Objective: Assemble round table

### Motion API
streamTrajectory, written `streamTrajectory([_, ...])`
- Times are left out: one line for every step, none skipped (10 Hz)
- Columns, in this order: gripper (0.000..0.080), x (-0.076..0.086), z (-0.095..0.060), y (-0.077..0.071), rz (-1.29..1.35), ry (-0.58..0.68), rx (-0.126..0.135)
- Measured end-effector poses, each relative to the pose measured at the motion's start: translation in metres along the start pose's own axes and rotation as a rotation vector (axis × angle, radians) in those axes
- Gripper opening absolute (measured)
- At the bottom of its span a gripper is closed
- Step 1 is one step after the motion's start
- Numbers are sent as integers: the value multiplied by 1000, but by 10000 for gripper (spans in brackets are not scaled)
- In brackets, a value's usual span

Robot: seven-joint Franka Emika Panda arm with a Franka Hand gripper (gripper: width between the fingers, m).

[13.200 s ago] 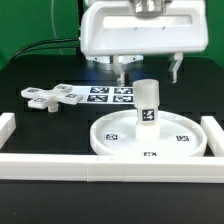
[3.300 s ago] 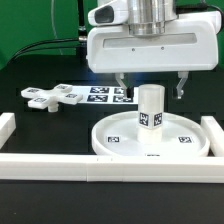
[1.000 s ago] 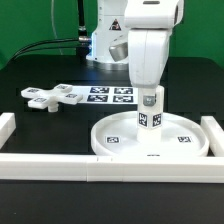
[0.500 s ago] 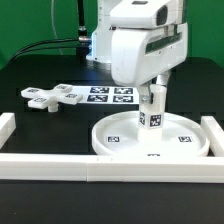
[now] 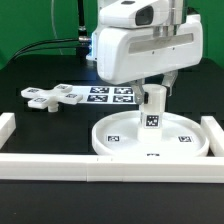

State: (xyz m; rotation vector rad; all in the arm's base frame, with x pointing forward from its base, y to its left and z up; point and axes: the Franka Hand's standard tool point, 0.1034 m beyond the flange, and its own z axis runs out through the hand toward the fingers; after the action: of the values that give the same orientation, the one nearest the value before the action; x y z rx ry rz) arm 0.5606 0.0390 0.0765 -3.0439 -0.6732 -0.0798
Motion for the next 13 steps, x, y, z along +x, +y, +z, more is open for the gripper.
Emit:
streamTrajectory([409,-2,0,-1,129,7,1])
streamTrajectory([409,-5,1,-2,303,20,4])
streamTrajectory([409,-7,1,-3,444,19,8])
streamTrajectory([409,-7,1,-3,542,19,12])
streamTrajectory([409,-8,1,-3,644,19,17])
streamTrajectory([409,-8,1,-3,723,19,18])
streamTrajectory([409,-8,1,-3,857,18,23])
streamTrajectory([409,-7,1,-3,965,17,25])
streamTrajectory([409,-7,1,-4,1065,16,30])
streamTrajectory([409,-7,1,-5,1168,15,35])
streamTrajectory([409,-7,1,-5,1238,14,38])
streamTrajectory([409,-7,1,-4,1268,13,43])
streamTrajectory([470,-7,1,-5,1267,12,44])
